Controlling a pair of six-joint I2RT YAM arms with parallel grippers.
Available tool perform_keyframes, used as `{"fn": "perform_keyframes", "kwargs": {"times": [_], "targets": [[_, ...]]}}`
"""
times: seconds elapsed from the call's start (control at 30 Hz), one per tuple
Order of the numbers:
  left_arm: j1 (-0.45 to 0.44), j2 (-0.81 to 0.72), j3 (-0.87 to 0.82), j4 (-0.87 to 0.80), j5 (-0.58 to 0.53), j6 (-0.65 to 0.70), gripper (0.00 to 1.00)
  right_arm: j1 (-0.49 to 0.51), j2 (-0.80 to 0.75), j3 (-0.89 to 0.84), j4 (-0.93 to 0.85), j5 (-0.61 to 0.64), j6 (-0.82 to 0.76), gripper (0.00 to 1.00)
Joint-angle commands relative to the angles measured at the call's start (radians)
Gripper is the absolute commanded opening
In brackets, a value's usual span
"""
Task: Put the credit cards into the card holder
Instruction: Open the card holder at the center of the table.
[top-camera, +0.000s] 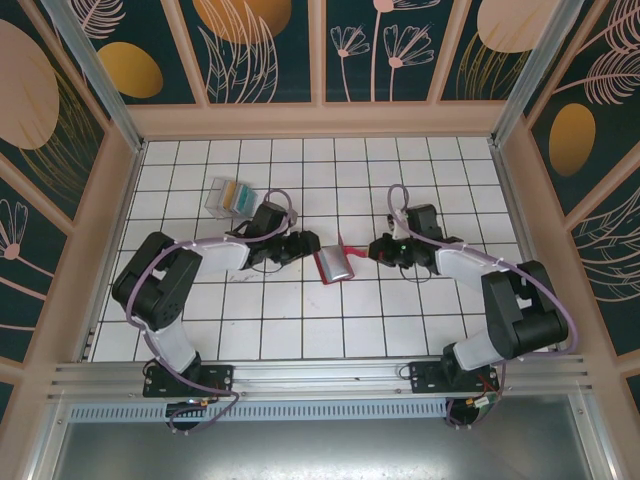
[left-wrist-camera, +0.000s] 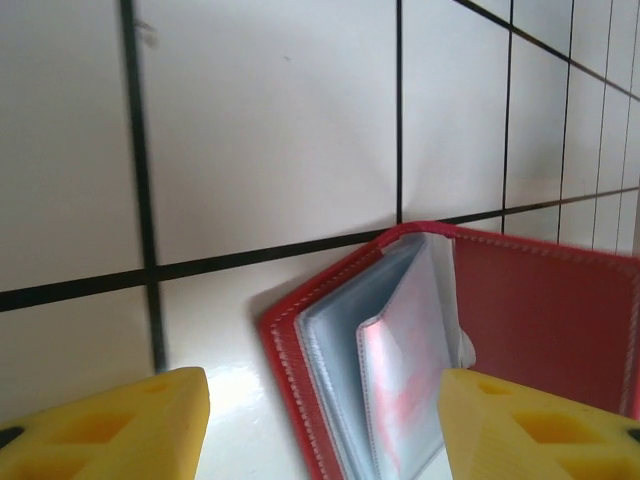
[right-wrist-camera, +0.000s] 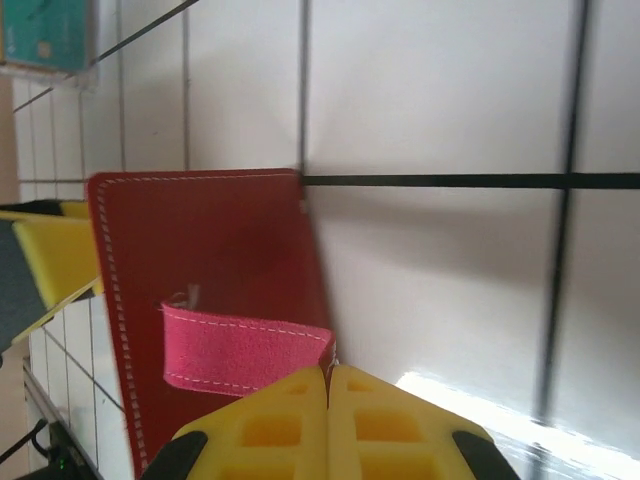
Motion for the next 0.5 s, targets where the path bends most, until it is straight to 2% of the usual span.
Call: {"fn": "perform_keyframes", "kwargs": {"times": [0.0,0.1,0.17,0.47], "targets": [[-0.025,0.037,0.016,0.016,-0.008,0.005,0.62,-0.033,-0.033,-0.028,0.004,-0.001,-0.011,0.00],[-0.035,0.041,0.021,0.005,-0.044,0.007,0.55,-0.049,-0.045,-0.041,-0.001,0.028,-0.015,0.00],[-0.042,0.020,0.012,0.018,-0.073,0.012,0.55,-0.048,-0.053,-0.051,-0.007,0.071,-0.017,0.00],[-0.044,0.002,0.005,0.047,-0.046,0.023,0.57,-0.048,-0.105,-0.075,-0.037,0.249,-0.016,0.00]]}}
